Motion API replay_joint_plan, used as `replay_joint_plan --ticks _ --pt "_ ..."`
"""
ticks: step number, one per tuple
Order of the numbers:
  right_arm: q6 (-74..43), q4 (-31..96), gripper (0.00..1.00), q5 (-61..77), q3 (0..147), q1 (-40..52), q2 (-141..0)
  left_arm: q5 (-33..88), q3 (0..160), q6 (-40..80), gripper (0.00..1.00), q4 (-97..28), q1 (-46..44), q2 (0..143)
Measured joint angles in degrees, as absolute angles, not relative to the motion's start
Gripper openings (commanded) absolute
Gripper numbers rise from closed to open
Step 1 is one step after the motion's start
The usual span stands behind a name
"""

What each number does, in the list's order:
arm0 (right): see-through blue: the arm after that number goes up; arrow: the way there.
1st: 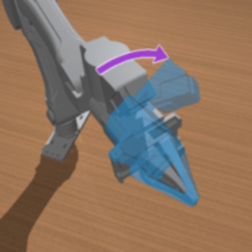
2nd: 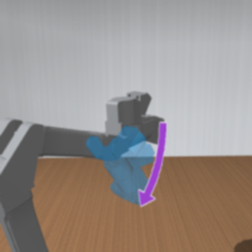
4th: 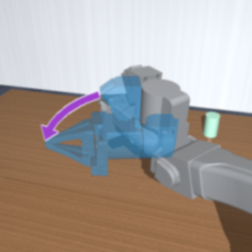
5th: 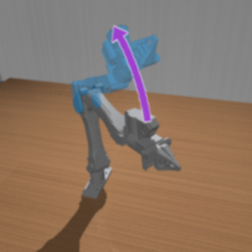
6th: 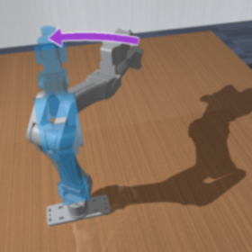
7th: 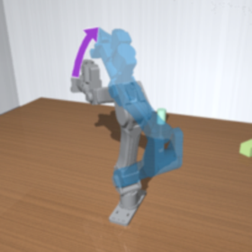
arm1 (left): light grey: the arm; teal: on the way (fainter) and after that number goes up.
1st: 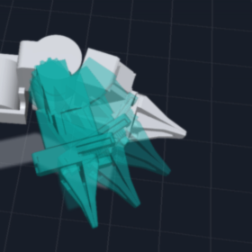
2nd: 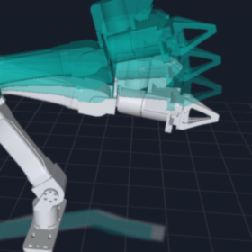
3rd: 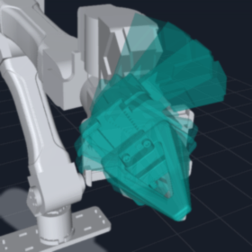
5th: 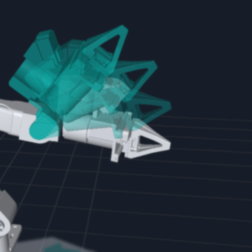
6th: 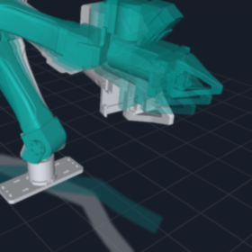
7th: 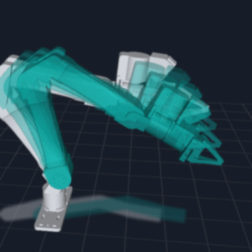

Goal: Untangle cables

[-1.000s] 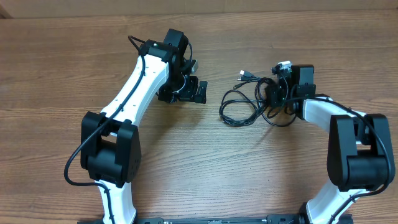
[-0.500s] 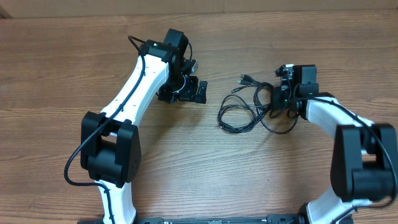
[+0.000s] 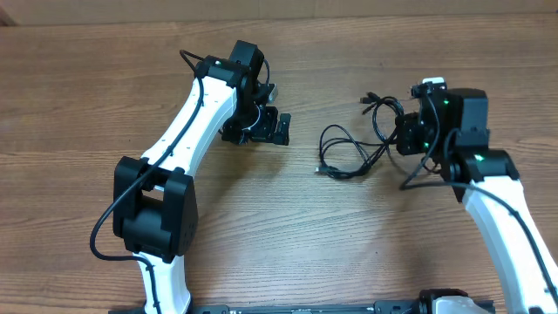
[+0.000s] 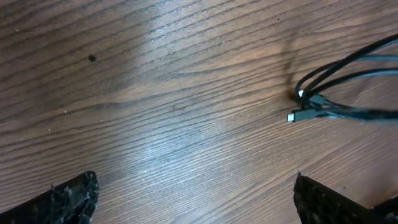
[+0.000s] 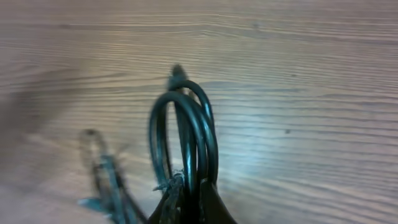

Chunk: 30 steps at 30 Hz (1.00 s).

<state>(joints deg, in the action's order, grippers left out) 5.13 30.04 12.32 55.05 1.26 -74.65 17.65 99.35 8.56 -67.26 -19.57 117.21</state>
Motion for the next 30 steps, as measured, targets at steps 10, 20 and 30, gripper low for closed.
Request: replay_joint_plan --ticks 10,20,30 --pt "2.13 35.33 0.04 18.02 55.05 1.26 -71.64 17.63 99.35 8.56 1.0 -67.26 -19.55 117.21" --pt "1.67 36.05 0.04 22.52 55.05 1.26 -71.64 19.07 99.35 12.19 0.99 -65.76 -19.55 117.21" --pt "-2.9 31.09 0.04 25.85 55.0 1.26 -72.77 39.11 99.33 19.66 1.0 -56.03 -19.77 117.21"
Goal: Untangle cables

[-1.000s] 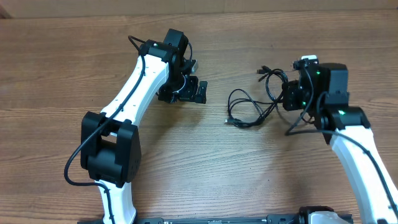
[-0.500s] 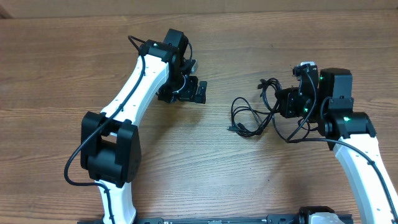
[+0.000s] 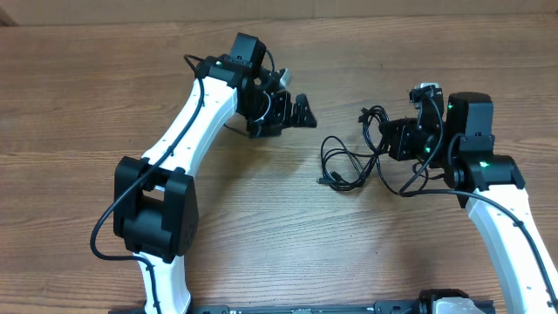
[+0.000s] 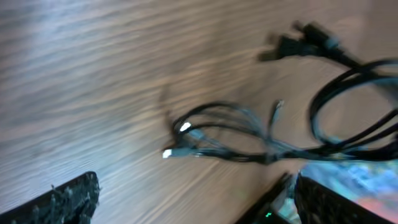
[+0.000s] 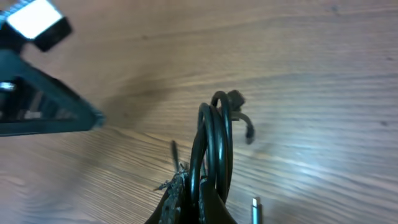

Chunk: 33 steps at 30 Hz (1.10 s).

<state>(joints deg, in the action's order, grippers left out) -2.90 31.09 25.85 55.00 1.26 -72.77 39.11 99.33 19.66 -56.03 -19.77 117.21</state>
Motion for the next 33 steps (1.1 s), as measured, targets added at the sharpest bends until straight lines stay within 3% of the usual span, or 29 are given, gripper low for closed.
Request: replay_joint_plan --ticks 9,19,30,33 --pt "-10.52 28.53 0.04 32.16 55.0 1.26 -72.82 40.88 99.33 24.34 1.0 -52.66 -19.92 117.12" --pt "-19.38 18.92 0.04 41.3 54.89 1.28 -72.88 42.35 99.33 29.34 1.0 -46.3 -26.0 117.1" --pt "-23.92 18.52 0.04 45.15 54.89 1.28 -72.88 42.68 99.33 32.14 0.99 -42.98 -27.29 117.1" --pt "-25.28 18.39 0.04 46.52 54.89 1.28 -72.88 42.61 99.33 32.71 0.95 -42.76 -27.29 117.1"
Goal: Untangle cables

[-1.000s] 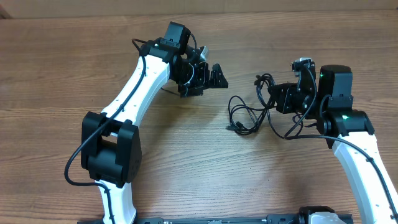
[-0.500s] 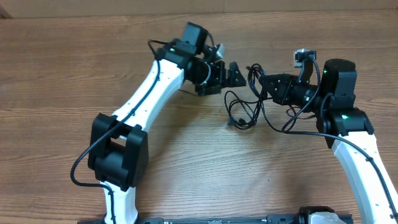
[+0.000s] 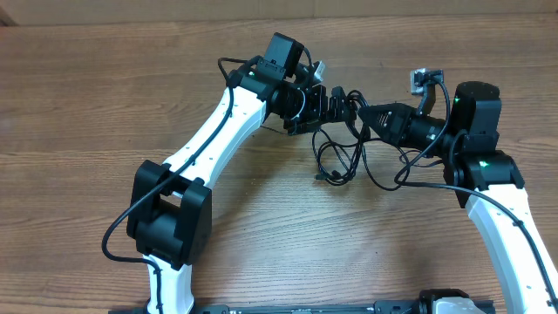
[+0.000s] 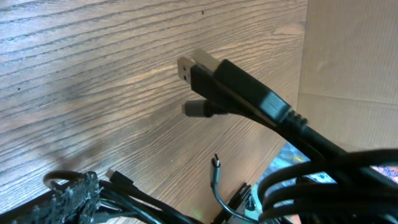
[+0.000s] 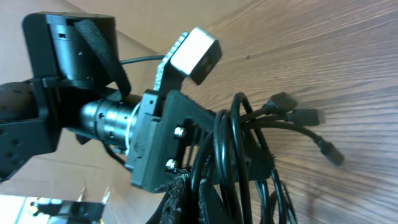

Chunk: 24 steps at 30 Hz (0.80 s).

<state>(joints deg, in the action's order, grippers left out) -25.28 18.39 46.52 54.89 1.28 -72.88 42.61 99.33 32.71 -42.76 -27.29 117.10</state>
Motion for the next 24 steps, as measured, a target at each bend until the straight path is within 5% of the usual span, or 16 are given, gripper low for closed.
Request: replay_joint_plan --ticks 4,8,12,24 --pt "-26.15 17.93 0.04 48.69 54.89 1.28 -72.93 41.39 99.33 33.01 0.79 -42.81 -27.31 117.1" --pt "-26.61 17.96 0.04 49.8 54.89 1.26 -72.93 39.9 99.33 33.19 0.36 -42.76 -27.49 117.1" --pt "-26.81 17.96 0.04 50.81 54.89 1.28 -72.93 38.63 99.33 33.32 0.11 -42.83 -27.83 116.99" --pt "-26.35 20.32 0.04 50.43 54.89 1.28 -72.93 37.8 99.33 32.95 0.04 -44.23 -27.77 116.99"
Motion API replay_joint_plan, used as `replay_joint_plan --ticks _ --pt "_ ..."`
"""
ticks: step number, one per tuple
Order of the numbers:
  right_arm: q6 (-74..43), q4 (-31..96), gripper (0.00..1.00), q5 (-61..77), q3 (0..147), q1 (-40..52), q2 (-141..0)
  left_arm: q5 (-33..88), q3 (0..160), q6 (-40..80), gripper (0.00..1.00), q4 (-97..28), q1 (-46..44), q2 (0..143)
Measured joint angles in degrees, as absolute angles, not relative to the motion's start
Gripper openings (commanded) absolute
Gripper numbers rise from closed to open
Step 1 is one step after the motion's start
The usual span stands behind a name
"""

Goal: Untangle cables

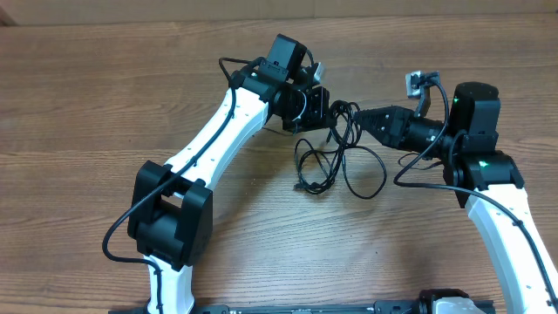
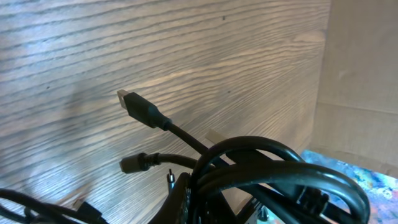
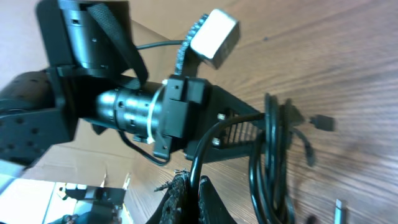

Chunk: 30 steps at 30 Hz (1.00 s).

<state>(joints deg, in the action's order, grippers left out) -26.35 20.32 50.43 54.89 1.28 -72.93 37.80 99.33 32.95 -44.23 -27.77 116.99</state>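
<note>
A tangle of black cables (image 1: 336, 157) hangs between both arms above the wooden table, loops drooping to the surface. My left gripper (image 1: 330, 109) is shut on a bundle of cable loops (image 2: 273, 168); a USB plug (image 2: 134, 106) and a smaller plug (image 2: 132, 164) dangle in the left wrist view. My right gripper (image 1: 364, 118) faces the left one from the right, shut on one black cable strand (image 3: 202, 158), with more loops (image 3: 272, 149) hanging just beyond it.
The wooden table (image 1: 87, 105) runs in all directions. Cardboard (image 2: 360, 74) stands at the far edge. The left arm (image 1: 209, 139) reaches in from the lower left, the right arm (image 1: 488, 192) from the lower right.
My left gripper, open around the cables before, is now shut on a bundle of loops. The hanging loops have shifted slightly left and spread wider. My right gripper keeps its hold.
My right gripper held the cable bundle low at the right while the left was open, far to the left. The left came closer as the right lifted. Then both met over the table's middle. Now each is shut on part of the tangle.
</note>
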Motion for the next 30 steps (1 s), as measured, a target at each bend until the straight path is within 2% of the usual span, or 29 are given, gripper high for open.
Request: replay_joint_plan --ticks 7,14,18,24,25,27,29,30 --pt "-23.05 31.38 0.04 41.8 54.94 1.28 -72.93 34.61 99.31 29.3 0.04 -49.82 -27.2 116.99" --pt "-20.27 41.54 0.04 27.86 54.94 1.54 -72.93 18.87 99.24 28.53 0.04 -58.72 -26.52 116.99" --pt "-19.79 43.79 0.04 22.04 54.94 1.54 -72.93 10.7 99.24 28.8 0.04 -61.78 -26.11 116.99" --pt "-19.44 44.36 0.04 18.74 54.94 1.54 -72.93 6.52 99.24 28.8 0.04 -62.35 -25.85 116.99" --pt "-19.44 44.18 0.07 18.81 54.94 1.54 -72.93 6.42 99.24 28.75 0.04 -62.52 -25.85 116.99" --pt "-18.39 43.2 0.23 19.94 54.94 1.52 -72.93 6.7 99.24 28.29 0.04 -62.65 -25.85 116.99" --pt "-14.85 41.39 0.43 22.55 54.92 1.54 -72.93 7.92 99.24 27.55 0.04 -62.63 -25.85 116.99" --pt "-13.19 40.56 0.57 23.86 54.92 1.65 -72.93 8.62 99.24 27.16 0.04 -62.65 -25.85 116.99"
